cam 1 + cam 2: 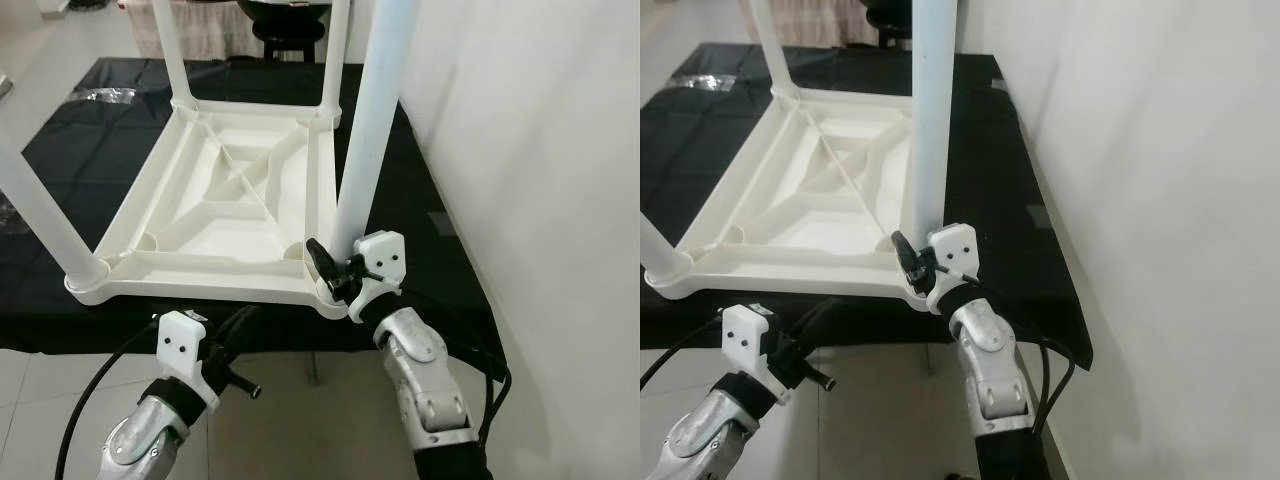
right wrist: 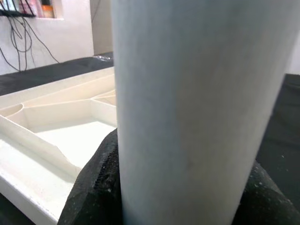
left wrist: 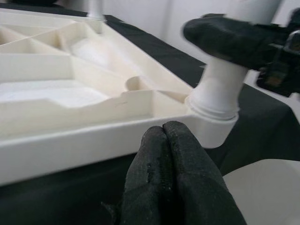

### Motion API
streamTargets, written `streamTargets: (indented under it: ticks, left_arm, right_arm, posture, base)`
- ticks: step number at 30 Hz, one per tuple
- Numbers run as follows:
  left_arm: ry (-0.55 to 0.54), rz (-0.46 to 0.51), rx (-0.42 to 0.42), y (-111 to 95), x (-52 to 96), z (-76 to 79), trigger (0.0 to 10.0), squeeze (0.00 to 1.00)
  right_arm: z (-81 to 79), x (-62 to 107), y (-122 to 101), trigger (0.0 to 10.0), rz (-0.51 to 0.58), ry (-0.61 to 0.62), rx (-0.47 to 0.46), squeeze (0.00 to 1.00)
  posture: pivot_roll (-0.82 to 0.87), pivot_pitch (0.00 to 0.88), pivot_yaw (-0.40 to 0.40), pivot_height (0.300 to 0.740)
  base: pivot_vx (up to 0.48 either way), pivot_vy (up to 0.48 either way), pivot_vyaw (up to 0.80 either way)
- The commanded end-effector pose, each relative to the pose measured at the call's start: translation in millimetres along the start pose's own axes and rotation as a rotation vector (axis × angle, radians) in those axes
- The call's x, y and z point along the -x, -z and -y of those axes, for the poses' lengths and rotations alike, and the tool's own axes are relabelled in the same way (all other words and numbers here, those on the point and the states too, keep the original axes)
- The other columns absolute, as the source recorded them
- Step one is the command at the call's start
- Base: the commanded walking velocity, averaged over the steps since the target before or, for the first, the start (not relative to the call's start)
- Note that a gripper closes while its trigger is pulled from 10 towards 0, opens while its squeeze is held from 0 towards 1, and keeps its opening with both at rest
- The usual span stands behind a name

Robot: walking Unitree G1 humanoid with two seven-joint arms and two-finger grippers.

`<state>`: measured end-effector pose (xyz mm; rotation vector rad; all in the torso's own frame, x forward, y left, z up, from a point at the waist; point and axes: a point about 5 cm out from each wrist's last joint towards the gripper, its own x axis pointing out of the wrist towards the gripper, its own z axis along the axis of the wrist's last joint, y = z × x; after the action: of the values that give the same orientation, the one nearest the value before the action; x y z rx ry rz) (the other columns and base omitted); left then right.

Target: Building children table

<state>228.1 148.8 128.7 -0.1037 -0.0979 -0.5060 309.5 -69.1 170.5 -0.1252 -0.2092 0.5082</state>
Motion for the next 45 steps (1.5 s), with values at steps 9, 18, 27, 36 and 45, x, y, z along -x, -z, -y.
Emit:
streamTargets:
  ticks: [9, 18, 27, 36, 45]
  left_arm:
    - [-0.017, -0.005, -0.013, 2.6, -3.9, -4.7, 10.0, 0.00]
    - [-0.008, -0.009, -0.008, 3.5, -4.8, -4.2, 10.0, 0.00]
    - [-0.001, -0.016, -0.010, 3.2, -1.6, -2.5, 10.0, 0.00]
    - [0.069, -0.027, 0.002, 3.2, 5.2, 7.9, 10.0, 0.00]
    - [0.203, -0.044, 0.001, 3.3, 10.0, 25.8, 10.0, 0.00]
  right_arm:
    - [-9.2, 2.0, 22.6, 10.0, -0.172, -0.129, -0.176, 1.00]
    - [0.6, -11.8, -5.8, 10.0, -0.036, -0.447, -0.175, 1.00]
    - [36.0, -27.4, -14.8, 10.0, -0.148, -0.881, 0.017, 0.00]
    - [52.7, -44.3, -27.7, 0.0, -0.179, -0.897, -0.055, 0.00]
    - [67.4, -30.4, -10.7, 0.0, -0.193, -0.866, -0.087, 0.00]
  posture:
    - [-0.01, 0.172, -0.058, 0.740]
    - [0.00, 0.165, -0.055, 0.740]
    - [0.06, 0.173, -0.047, 0.740]
    - [0.07, 0.196, -0.056, 0.740]
    - [0.04, 0.197, -0.054, 0.740]
  base:
    - [0.000, 0.000, 0.00]
    - [0.000, 0.000, 0.00]
    - [0.000, 0.000, 0.00]
    - [0.000, 0.000, 0.00]
    - [0.000, 0.000, 0.00]
